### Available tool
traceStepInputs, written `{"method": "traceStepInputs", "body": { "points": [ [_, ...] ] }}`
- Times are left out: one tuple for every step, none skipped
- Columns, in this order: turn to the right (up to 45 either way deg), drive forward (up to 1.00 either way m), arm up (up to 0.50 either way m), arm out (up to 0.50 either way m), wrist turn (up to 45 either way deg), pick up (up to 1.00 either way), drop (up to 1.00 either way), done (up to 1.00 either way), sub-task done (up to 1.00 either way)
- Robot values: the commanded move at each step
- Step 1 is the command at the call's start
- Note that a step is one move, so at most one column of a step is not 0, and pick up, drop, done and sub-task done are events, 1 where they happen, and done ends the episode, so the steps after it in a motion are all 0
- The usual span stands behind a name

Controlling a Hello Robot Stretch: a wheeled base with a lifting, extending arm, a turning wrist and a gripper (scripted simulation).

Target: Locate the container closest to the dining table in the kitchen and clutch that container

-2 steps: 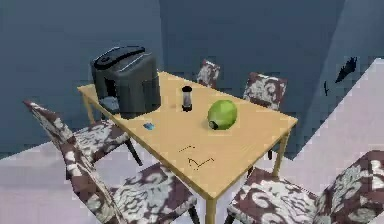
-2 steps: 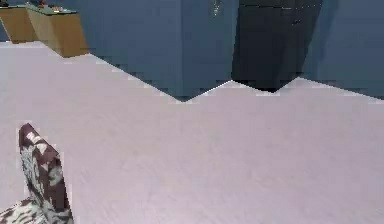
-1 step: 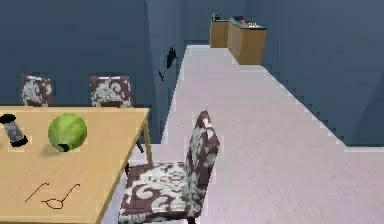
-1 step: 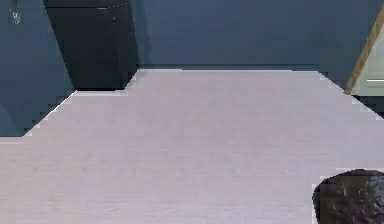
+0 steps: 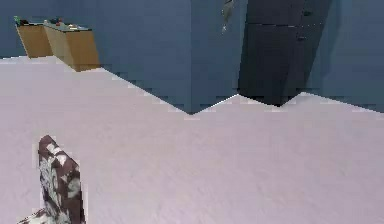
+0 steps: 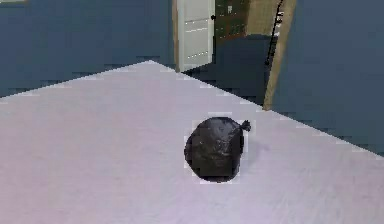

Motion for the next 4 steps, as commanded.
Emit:
{"method": "traceStepInputs", "body": {
  "points": [
    [39.0, 0.0, 0.0, 0.0, 0.0, 0.0, 0.0, 0.0, 0.0],
    [0.0, 0.1, 0.0, 0.0, 0.0, 0.0, 0.0, 0.0, 0.0],
    [-45.0, 0.0, 0.0, 0.0, 0.0, 0.0, 0.0, 0.0, 0.0],
    [-45.0, 0.0, 0.0, 0.0, 0.0, 0.0, 0.0, 0.0, 0.0]
  ]
}}
